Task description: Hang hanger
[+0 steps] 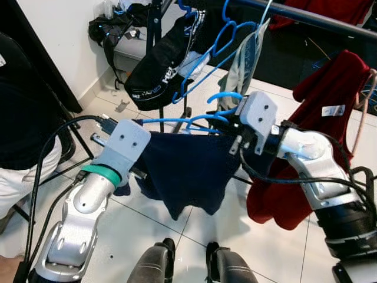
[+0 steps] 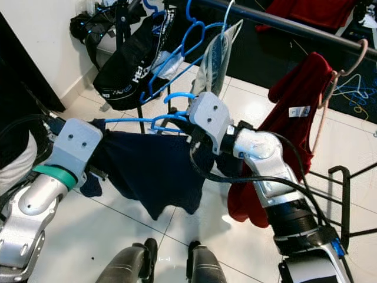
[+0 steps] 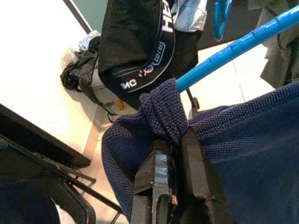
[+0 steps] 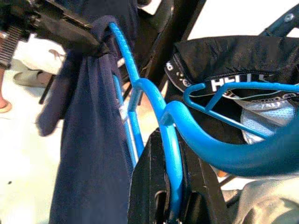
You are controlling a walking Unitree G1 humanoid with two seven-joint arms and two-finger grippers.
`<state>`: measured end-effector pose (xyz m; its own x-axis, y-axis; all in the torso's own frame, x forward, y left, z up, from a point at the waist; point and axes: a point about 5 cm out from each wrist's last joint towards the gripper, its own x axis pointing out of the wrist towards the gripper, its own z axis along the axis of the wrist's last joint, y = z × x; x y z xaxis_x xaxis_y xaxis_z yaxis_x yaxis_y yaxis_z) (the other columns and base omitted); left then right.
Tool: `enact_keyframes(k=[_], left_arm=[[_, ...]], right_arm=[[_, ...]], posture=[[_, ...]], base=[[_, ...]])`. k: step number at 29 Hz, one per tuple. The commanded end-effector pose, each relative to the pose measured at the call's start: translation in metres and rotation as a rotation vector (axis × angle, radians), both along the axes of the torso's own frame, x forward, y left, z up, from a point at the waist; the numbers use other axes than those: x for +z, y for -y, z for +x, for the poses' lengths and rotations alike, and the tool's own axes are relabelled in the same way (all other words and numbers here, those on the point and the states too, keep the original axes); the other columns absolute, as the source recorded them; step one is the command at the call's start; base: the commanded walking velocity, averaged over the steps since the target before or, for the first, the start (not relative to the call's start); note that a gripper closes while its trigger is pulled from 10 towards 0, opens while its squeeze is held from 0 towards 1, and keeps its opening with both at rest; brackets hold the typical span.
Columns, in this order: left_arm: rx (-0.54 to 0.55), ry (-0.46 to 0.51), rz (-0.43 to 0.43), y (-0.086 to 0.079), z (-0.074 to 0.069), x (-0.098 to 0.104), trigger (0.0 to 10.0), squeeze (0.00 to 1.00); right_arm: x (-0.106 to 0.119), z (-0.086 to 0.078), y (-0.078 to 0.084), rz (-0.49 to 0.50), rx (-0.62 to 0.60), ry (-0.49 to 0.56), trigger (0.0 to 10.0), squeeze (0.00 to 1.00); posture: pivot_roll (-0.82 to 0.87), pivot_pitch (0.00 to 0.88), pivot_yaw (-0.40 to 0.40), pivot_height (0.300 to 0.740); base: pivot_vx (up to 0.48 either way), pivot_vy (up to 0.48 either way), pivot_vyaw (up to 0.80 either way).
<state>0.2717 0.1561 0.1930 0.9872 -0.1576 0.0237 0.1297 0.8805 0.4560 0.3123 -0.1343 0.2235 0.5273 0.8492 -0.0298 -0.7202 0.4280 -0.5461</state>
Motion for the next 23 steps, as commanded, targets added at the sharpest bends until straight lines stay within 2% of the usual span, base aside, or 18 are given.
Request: enact_keyframes(k=[1,6,9,10,11,13,18,23], left_arm=[[0.167,-0.049,-0.012,-0.029,0.003,-0.008,10.0,0.0],[0.228,-0.063,-0.053,-0.039,0.007,-0.008,10.0,0.0],[0.219,-0.059,-0.068,-0.038,0.007,-0.006,10.0,0.0],[0.164,-0.046,-0.105,-0.03,0.008,-0.002,10.0,0.0],[0.164,-0.046,-0.105,-0.03,0.008,-0.002,10.0,0.0],[0.058,-0.019,-0.151,-0.012,0.006,0.005,10.0,0.0],[0.03,-0.013,-0.144,-0.004,0.005,0.005,10.0,0.0],[0.057,-0.017,-0.129,-0.006,0.007,0.003,10.0,0.0]], right_arm=[[0.002,-0.001,0.015,-0.009,-0.038,0.002,10.0,0.0],[0.002,0.002,0.023,-0.011,-0.08,0.015,10.0,0.0],[0.003,0.003,0.023,-0.006,-0.084,0.017,10.0,0.0],[0.002,0.003,0.021,0.002,-0.08,0.018,10.0,0.0],[0.002,0.003,0.021,0.002,-0.08,0.018,10.0,0.0],[0.002,0.002,0.015,0.016,-0.066,0.016,10.0,0.0],[0.002,0.001,0.009,0.034,-0.047,0.017,10.0,0.0],[0.004,0.0,0.008,0.039,-0.042,0.017,10.0,0.0]], posture=[[-0.04,0.148,0.088,0.74],[-0.04,0.147,0.089,0.74],[-0.03,0.148,0.087,0.74],[-0.03,0.148,0.087,0.74],[-0.03,0.148,0.087,0.74],[-0.03,0.147,0.089,0.74],[-0.03,0.145,0.092,0.74],[-0.03,0.145,0.092,0.74]], base=[[0.0,0.0,0.0],[0.0,0.0,0.0],[0.0,0.0,0.0],[0.0,0.0,0.0],[0.0,0.0,0.0],[0.0,0.0,0.0],[0.0,0.0,0.0],[0.0,0.0,0.0]])
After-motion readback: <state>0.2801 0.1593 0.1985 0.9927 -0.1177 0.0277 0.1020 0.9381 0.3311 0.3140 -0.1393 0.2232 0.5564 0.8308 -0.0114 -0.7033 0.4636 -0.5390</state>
